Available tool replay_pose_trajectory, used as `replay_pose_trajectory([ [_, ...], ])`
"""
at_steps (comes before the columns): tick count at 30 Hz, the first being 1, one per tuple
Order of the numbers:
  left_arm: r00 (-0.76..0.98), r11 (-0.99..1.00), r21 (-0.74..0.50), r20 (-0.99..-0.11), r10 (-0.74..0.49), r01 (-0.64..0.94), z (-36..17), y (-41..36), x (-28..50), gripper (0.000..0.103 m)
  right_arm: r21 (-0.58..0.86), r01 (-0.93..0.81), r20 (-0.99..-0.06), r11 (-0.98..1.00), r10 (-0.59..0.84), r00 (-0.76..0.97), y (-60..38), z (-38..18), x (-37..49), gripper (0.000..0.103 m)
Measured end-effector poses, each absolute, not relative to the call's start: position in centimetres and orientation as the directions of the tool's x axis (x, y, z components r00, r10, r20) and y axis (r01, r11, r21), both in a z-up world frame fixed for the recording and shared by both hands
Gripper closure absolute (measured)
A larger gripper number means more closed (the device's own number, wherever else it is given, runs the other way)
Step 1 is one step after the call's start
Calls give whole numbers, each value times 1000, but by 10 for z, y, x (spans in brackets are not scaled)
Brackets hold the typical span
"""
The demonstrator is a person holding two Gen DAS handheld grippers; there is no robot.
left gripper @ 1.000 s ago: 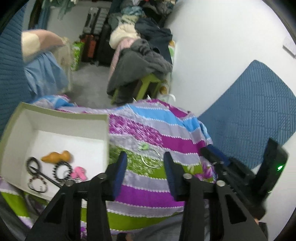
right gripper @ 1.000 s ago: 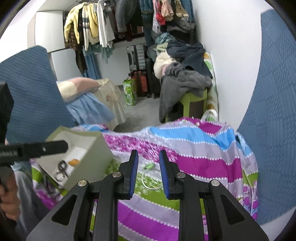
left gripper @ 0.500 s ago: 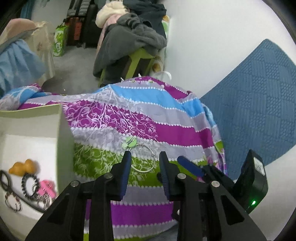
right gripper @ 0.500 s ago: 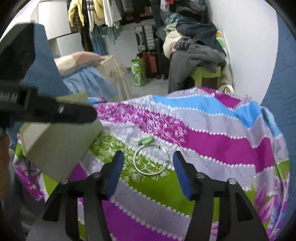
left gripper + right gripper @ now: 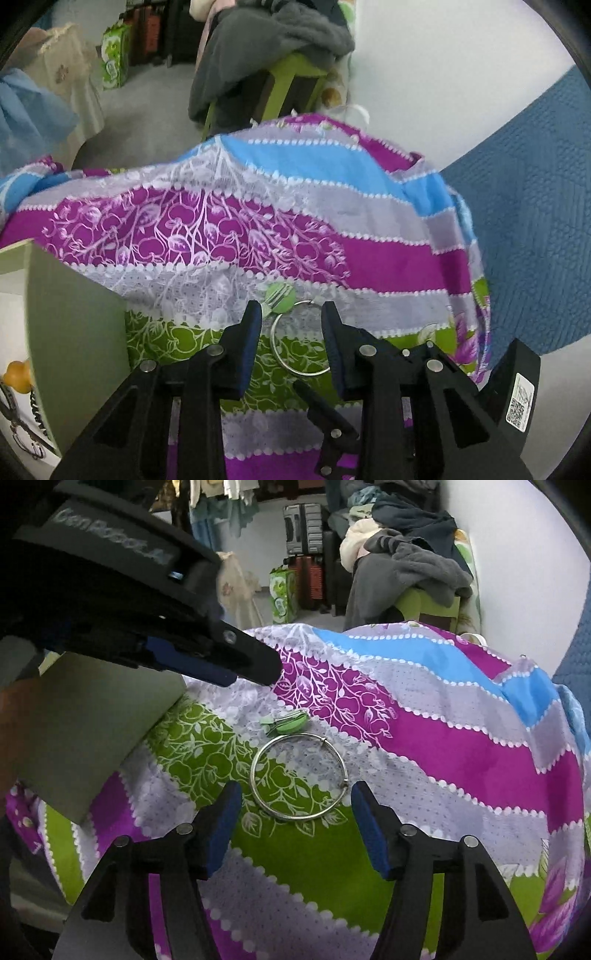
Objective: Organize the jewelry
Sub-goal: 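Grasp the large silver hoop with the right tool while the left tool grasps the green leaf charm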
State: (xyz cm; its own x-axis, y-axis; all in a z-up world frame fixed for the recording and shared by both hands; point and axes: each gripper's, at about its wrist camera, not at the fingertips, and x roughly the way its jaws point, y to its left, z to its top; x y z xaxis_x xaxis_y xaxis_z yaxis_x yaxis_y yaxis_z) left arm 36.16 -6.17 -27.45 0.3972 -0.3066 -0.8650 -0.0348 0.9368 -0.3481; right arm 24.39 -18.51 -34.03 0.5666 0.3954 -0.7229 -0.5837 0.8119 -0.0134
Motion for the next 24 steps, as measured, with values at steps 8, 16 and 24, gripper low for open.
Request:
replay_pose_trajectory([
  [8, 350, 945, -322, -893, -283, -55, -287, -56, 379, 59, -45, -582, -734, 812, 368, 571, -177, -346, 254, 43],
  [16, 360, 945, -326, -887, -290, -41, -291, -59, 381, 59, -62, -592, -718, 803, 376, 586, -180, -342, 249, 72],
  [24, 347, 950, -313, -893, -285, -24, -299, -68, 389, 62, 3, -581, -739, 814, 393, 547, -192, -339, 251, 96],
])
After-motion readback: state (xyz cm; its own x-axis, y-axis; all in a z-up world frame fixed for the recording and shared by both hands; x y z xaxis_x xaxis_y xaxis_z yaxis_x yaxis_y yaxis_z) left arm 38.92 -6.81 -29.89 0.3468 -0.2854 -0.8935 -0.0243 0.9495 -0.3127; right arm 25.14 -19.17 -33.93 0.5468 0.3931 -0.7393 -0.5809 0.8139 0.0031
